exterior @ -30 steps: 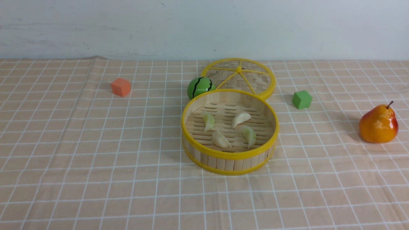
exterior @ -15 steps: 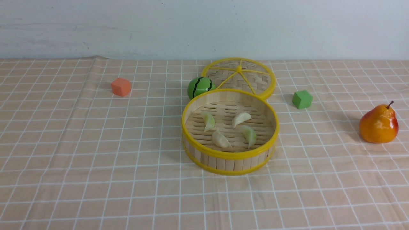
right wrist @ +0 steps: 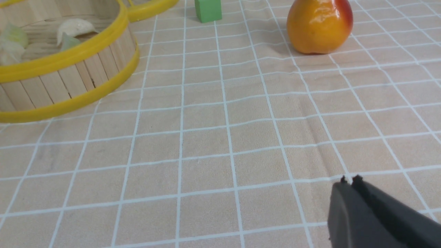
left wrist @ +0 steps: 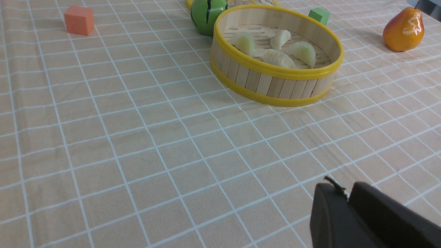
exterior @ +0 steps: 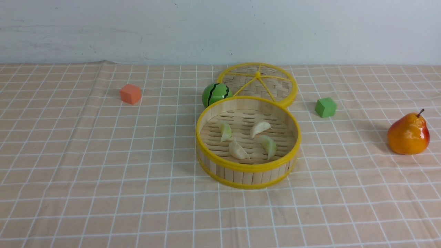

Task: Put the dumplings into the steamer on the table with the brown tablecloth.

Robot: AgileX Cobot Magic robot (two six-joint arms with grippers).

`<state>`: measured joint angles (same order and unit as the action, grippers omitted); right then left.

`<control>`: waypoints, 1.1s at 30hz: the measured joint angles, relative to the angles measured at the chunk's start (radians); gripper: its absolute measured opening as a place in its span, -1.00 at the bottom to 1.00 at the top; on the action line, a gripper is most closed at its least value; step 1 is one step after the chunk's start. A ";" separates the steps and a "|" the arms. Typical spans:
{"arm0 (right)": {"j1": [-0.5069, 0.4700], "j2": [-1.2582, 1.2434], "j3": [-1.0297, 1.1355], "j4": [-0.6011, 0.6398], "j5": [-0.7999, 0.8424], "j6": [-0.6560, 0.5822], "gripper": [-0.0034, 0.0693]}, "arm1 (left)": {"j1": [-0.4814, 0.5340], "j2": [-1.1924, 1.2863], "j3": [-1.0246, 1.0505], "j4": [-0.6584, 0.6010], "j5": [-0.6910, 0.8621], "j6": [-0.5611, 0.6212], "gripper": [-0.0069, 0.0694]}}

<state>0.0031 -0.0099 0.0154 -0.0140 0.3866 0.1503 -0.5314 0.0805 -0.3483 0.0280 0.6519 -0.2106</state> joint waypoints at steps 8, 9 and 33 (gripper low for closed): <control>0.000 0.000 0.000 -0.001 0.000 0.000 -0.89 | 0.000 0.000 0.000 0.000 0.000 0.000 -0.62; 0.000 0.000 0.000 -0.001 0.000 0.000 -0.89 | 0.000 0.000 0.000 0.000 0.000 0.000 -0.62; 0.000 0.000 0.000 0.000 0.001 0.000 -0.83 | 0.467 -0.091 0.291 -0.014 -0.448 0.000 -0.86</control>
<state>0.0031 -0.0099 0.0154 -0.0142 0.3874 0.1503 -0.0646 -0.0107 -0.0577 0.0142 0.2042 -0.2106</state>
